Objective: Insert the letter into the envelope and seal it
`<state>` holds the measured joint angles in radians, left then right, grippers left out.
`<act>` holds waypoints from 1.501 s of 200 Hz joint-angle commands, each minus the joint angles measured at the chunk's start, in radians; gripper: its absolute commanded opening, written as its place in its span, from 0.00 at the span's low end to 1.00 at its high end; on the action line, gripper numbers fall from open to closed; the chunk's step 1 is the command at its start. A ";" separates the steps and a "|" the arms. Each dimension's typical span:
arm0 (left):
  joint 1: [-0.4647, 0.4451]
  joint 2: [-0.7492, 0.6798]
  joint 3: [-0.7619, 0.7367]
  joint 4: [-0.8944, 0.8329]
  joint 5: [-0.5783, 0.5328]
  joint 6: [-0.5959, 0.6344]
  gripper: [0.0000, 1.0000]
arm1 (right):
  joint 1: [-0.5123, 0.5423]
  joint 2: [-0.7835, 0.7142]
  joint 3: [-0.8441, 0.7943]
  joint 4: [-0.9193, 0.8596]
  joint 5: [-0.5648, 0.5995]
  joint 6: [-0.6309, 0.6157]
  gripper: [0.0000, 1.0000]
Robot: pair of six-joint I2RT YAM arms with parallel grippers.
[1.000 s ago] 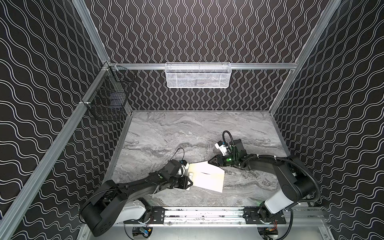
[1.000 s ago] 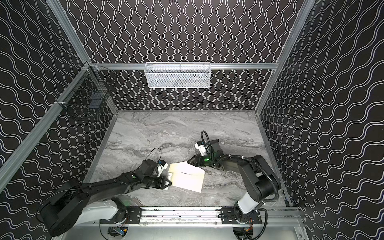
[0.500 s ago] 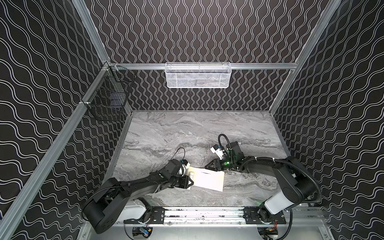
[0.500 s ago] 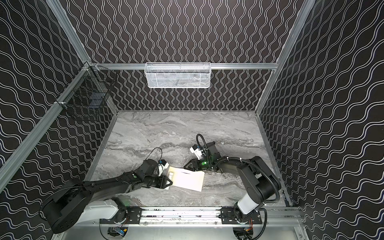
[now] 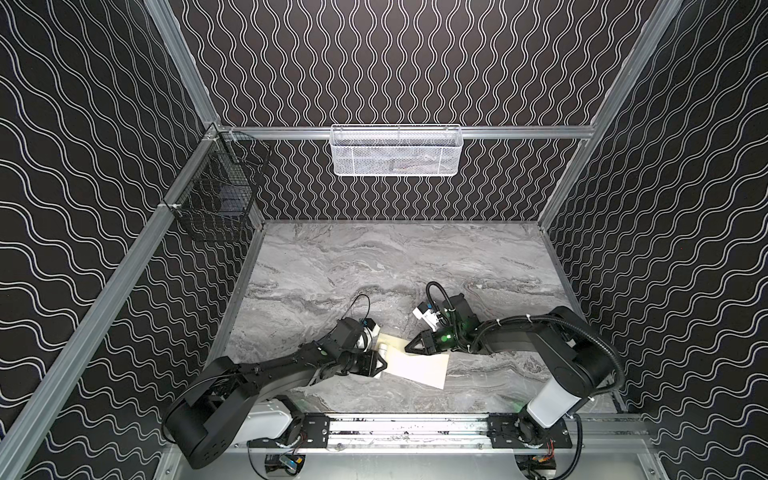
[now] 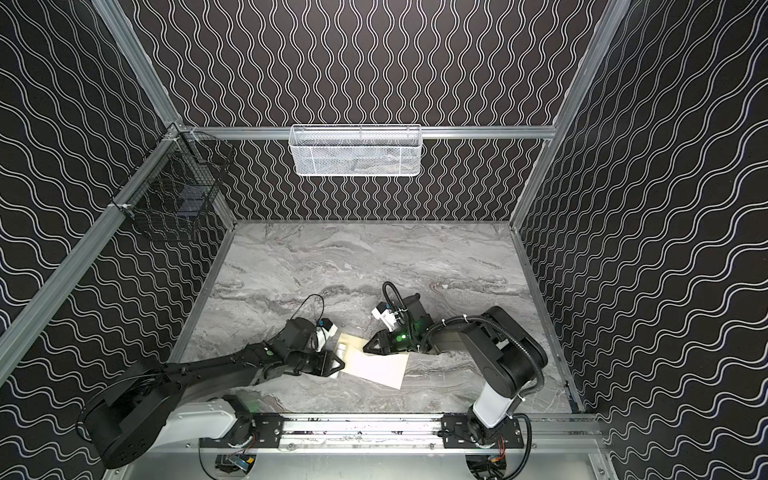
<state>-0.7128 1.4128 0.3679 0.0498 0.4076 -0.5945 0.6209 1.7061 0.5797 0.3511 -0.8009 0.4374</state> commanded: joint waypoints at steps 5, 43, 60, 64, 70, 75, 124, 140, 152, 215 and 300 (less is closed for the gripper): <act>0.002 -0.001 0.010 0.026 0.005 0.020 0.00 | 0.013 0.023 -0.010 0.056 0.033 0.007 0.26; 0.002 -0.003 0.005 0.035 0.010 0.012 0.00 | 0.036 0.050 -0.005 0.011 0.163 -0.055 0.14; 0.003 -0.014 0.003 0.035 0.009 0.009 0.00 | 0.055 0.044 0.000 -0.003 0.244 -0.100 0.10; 0.002 -0.018 0.003 0.035 0.008 0.009 0.00 | 0.058 0.044 0.004 -0.009 0.258 -0.111 0.09; 0.003 -0.024 0.003 0.032 0.008 0.007 0.00 | 0.066 0.043 0.014 -0.026 0.289 -0.133 0.07; 0.003 -0.031 0.004 0.030 0.008 0.004 0.00 | 0.075 0.043 0.024 -0.042 0.315 -0.161 0.06; 0.006 -0.074 0.038 0.000 -0.036 0.014 0.00 | 0.156 0.045 0.035 0.063 0.497 -0.376 0.00; 0.029 -0.077 0.048 -0.001 -0.045 0.019 0.00 | 0.192 0.038 0.006 0.140 0.555 -0.434 0.00; 0.052 -0.077 0.047 0.004 -0.040 0.021 0.00 | 0.216 0.039 -0.007 0.175 0.589 -0.476 0.00; 0.127 -0.054 -0.010 0.052 0.023 -0.010 0.00 | 0.272 0.102 -0.069 0.377 0.596 -0.701 0.00; 0.127 -0.073 -0.067 0.072 0.006 -0.039 0.00 | 0.286 0.088 -0.053 0.447 0.550 -0.758 0.00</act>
<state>-0.5892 1.3300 0.2989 0.0853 0.4114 -0.6289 0.8970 1.7985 0.5186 0.8047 -0.2386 -0.3073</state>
